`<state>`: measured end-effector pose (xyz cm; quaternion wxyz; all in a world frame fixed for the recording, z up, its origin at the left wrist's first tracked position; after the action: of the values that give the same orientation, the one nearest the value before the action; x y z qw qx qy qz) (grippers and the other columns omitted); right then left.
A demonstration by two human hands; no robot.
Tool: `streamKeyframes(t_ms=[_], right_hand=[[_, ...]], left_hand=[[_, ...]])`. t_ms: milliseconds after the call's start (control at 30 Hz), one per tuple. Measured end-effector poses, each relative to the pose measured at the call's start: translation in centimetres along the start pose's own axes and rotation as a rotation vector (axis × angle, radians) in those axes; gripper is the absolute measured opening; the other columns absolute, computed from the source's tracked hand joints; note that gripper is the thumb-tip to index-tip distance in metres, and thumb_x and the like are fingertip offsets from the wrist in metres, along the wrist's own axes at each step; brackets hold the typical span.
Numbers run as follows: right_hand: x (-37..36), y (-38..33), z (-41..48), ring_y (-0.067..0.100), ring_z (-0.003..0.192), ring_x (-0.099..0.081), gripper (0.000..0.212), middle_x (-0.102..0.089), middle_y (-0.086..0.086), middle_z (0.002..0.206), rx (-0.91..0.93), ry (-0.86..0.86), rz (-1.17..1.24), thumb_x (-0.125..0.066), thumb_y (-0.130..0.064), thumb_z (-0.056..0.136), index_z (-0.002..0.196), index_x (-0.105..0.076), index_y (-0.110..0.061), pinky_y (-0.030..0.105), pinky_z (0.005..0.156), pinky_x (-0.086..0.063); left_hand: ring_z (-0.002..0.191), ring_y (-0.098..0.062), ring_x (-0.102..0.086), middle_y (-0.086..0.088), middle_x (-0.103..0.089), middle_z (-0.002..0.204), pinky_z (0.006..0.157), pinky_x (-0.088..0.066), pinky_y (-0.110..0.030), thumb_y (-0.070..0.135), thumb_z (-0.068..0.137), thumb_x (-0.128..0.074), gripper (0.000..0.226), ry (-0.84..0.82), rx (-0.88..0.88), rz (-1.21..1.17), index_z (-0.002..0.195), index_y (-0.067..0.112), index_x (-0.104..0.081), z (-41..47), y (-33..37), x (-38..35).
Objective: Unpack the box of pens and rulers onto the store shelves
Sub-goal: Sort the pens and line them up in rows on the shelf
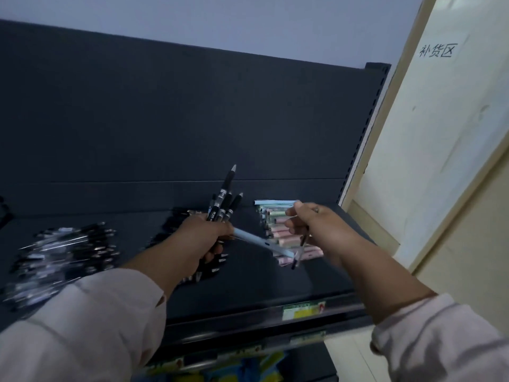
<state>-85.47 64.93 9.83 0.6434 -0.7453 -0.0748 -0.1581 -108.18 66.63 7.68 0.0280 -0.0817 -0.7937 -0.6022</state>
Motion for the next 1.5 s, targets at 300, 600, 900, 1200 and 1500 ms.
streamKeyframes(t_ms=[300,600,900,1200,1500], right_hand=[[6.5,5.1,2.1,0.016,0.053,-0.044,0.057,-0.048,0.003,0.063,-0.280,-0.101,0.024,-0.039,-0.062,0.093,0.078,-0.055,-0.009,0.028,0.053,-0.037],[7.4,9.0,2.9,0.016,0.064,-0.060,0.017,-0.062,0.011,0.078,-0.258,-0.289,0.251,-0.067,-0.007,0.086,0.077,-0.053,-0.011,0.026,0.062,-0.056],[8.7,10.8,3.6,0.020,0.067,-0.060,0.015,-0.063,0.013,0.074,-0.183,-0.285,0.058,-0.063,0.008,0.081,0.079,-0.059,-0.007,0.026,0.061,-0.052],[7.8,10.7,4.7,0.010,0.075,-0.056,0.020,-0.061,-0.002,0.084,0.155,-0.210,-0.532,-0.074,-0.010,0.077,0.078,-0.057,-0.019,0.020,0.061,-0.045],[6.9,10.7,4.9,0.015,0.086,-0.054,0.022,-0.057,-0.004,0.091,0.274,-0.226,-0.771,-0.076,-0.019,0.076,0.082,-0.054,-0.020,0.028,0.072,-0.046]], left_hand=[[0.049,-0.014,-0.047,-0.010,-0.061,0.078,0.040,-0.032,-0.021,0.014,0.086,-0.065,0.019,0.092,0.084,-0.021,0.103,0.006,-0.061,0.6,-0.9,-7.0],[0.046,-0.013,-0.047,-0.006,-0.057,0.073,0.035,-0.027,-0.015,0.013,0.086,-0.065,0.021,0.167,0.166,-0.014,0.106,0.007,-0.060,1.2,-2.7,-9.9],[0.046,-0.015,-0.046,-0.005,-0.052,0.066,0.033,-0.025,-0.013,0.009,0.086,-0.065,0.015,0.159,0.152,0.109,0.098,0.007,-0.057,1.8,-3.7,-11.4],[0.045,-0.016,-0.046,-0.005,-0.054,0.068,0.038,-0.026,-0.014,0.010,0.085,-0.067,0.012,0.119,0.162,0.188,0.092,0.011,-0.057,2.4,-3.9,-12.8],[0.048,-0.018,-0.049,-0.006,-0.057,0.073,0.030,-0.025,-0.010,0.009,0.084,-0.068,0.014,0.123,0.163,0.167,0.093,0.010,-0.057,3.0,-4.2,-13.1]])
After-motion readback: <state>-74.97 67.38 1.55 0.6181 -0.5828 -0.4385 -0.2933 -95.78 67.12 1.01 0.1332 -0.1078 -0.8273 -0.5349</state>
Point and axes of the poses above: each hand's wrist, its own z-axis towards the middle knuckle, its own x-axis out of the back of the hand, y = z × x, the point moved 5 cm from there along z, towards the middle knuckle
